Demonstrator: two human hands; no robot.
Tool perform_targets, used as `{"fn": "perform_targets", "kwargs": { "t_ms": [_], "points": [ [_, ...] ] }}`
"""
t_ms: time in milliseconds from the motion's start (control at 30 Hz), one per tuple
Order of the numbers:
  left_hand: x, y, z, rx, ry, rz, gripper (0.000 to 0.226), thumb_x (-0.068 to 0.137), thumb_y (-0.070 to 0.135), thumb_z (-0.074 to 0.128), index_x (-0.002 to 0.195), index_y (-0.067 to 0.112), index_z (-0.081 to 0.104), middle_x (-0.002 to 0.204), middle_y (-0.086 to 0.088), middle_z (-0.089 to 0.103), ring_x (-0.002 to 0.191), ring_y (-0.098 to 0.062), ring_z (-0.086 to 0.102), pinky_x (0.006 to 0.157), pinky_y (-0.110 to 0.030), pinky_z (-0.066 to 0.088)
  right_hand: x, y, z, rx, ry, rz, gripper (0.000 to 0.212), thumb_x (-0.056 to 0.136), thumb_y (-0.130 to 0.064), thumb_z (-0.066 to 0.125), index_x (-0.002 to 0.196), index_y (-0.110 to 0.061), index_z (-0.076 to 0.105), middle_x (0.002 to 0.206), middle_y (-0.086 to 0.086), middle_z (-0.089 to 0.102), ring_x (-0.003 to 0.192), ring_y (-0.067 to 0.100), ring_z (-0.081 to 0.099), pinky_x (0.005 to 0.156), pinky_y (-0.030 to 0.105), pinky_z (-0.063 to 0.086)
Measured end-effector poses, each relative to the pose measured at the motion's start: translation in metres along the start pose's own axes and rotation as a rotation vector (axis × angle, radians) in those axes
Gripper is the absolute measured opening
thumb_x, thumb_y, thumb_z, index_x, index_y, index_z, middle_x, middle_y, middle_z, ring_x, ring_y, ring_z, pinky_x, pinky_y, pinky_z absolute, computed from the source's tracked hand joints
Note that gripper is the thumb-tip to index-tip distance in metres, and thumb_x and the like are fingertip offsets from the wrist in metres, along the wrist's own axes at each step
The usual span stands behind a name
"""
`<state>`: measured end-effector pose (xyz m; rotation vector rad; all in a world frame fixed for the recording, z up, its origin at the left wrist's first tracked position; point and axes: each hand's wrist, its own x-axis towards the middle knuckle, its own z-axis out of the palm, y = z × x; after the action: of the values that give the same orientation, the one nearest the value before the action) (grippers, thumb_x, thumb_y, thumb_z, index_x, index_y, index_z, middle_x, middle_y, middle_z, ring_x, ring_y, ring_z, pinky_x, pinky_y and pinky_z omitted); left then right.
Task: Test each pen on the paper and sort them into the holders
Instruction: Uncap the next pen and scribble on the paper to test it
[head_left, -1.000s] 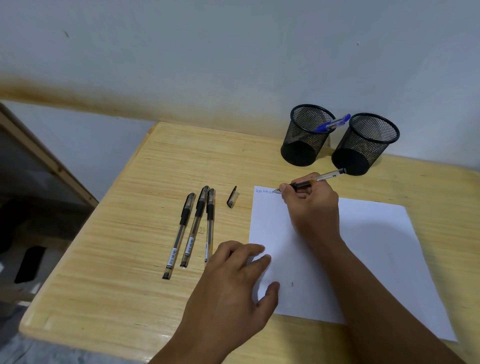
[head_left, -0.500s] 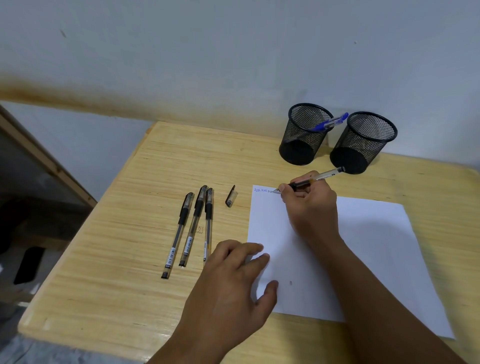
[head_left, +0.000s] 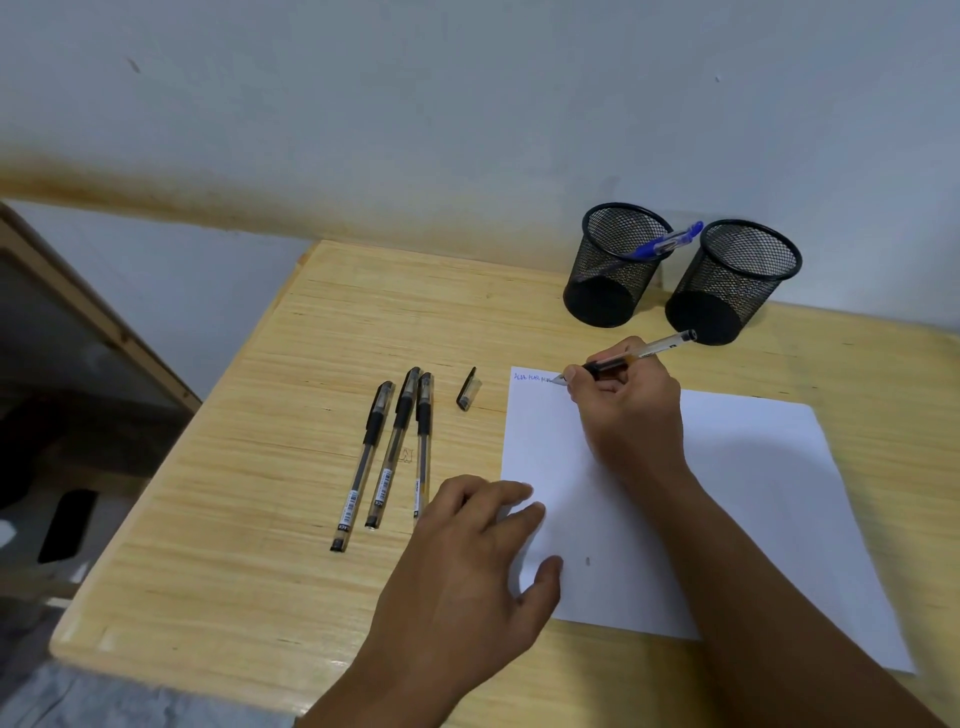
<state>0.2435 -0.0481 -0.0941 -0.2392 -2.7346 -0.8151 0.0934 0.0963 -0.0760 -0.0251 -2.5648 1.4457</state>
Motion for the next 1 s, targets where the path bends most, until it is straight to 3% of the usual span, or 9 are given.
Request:
{"fn": "perform_targets", "kwargs": {
  "t_ms": [167,267,367,533,733,867,1000],
  "points": [
    [-0.001,0.0,0.001,-0.008,0.026,0.003,0.036,0.08,0.043,0.069,0.109,0.022,0.074,0.12,0.011,0.066,0.113,-0.011,0.051,0.085,-0.035,0.053,0.003,0.004,-0.006,0.167,-0.016,0.088,0.012,0.087,-0.026,0.073,0.086,-0.017,0.065,0.08,0.003,0.077,0.076,0.015,0.075,0.078,0.034,0.061],
    [-0.002,0.0,0.002,0.003,0.025,0.003,0.038,0.08,0.043,0.069,0.111,0.022,0.074,0.12,0.011,0.067,0.113,-0.012,0.051,0.084,-0.037,0.054,0.003,0.0,-0.01,0.308,0.009,0.158,0.012,0.088,-0.019,0.073,0.08,-0.021,0.064,0.078,0.005,0.077,0.074,0.016,0.076,0.081,0.034,0.061],
    [-0.002,0.001,0.0,0.022,-0.011,-0.014,0.041,0.081,0.046,0.066,0.114,0.022,0.072,0.121,0.012,0.066,0.115,-0.01,0.05,0.088,-0.036,0.053,0.007,-0.004,-0.016,0.443,-0.027,0.251,0.01,0.09,-0.012,0.071,0.081,-0.015,0.067,0.077,0.008,0.075,0.069,0.016,0.073,0.084,0.038,0.061],
    [0.005,0.009,-0.005,0.062,-0.068,-0.08,0.047,0.078,0.052,0.057,0.116,0.027,0.07,0.122,0.018,0.062,0.115,-0.006,0.048,0.094,-0.033,0.049,0.008,-0.006,-0.031,0.471,-0.039,0.28,0.004,0.089,-0.014,0.072,0.086,-0.013,0.071,0.077,0.007,0.075,0.071,0.016,0.072,0.086,0.044,0.061],
    [0.015,0.016,-0.014,0.015,-0.139,-0.113,0.045,0.083,0.048,0.056,0.123,0.029,0.067,0.125,0.023,0.057,0.118,-0.002,0.039,0.101,-0.021,0.039,-0.024,-0.007,-0.053,0.484,-0.051,0.25,0.01,0.089,-0.019,0.072,0.093,-0.009,0.071,0.077,0.008,0.076,0.078,0.023,0.074,0.086,0.048,0.06],
    [0.02,0.011,-0.023,-0.084,-0.129,-0.147,0.038,0.087,0.042,0.059,0.123,0.03,0.068,0.116,0.029,0.055,0.115,0.007,0.043,0.093,0.0,0.027,-0.054,-0.007,-0.073,0.586,-0.021,0.258,0.008,0.088,-0.013,0.073,0.089,-0.006,0.069,0.075,0.011,0.076,0.075,0.026,0.074,0.085,0.048,0.059],
    [0.038,0.009,-0.032,-0.086,-0.05,-0.169,0.032,0.087,0.039,0.06,0.114,0.029,0.072,0.108,0.026,0.061,0.106,0.006,0.053,0.089,-0.01,0.039,-0.081,-0.008,-0.09,0.641,-0.04,0.243,0.008,0.088,-0.005,0.071,0.087,-0.001,0.065,0.072,0.014,0.074,0.073,0.027,0.074,0.079,0.043,0.059]
  ]
}}
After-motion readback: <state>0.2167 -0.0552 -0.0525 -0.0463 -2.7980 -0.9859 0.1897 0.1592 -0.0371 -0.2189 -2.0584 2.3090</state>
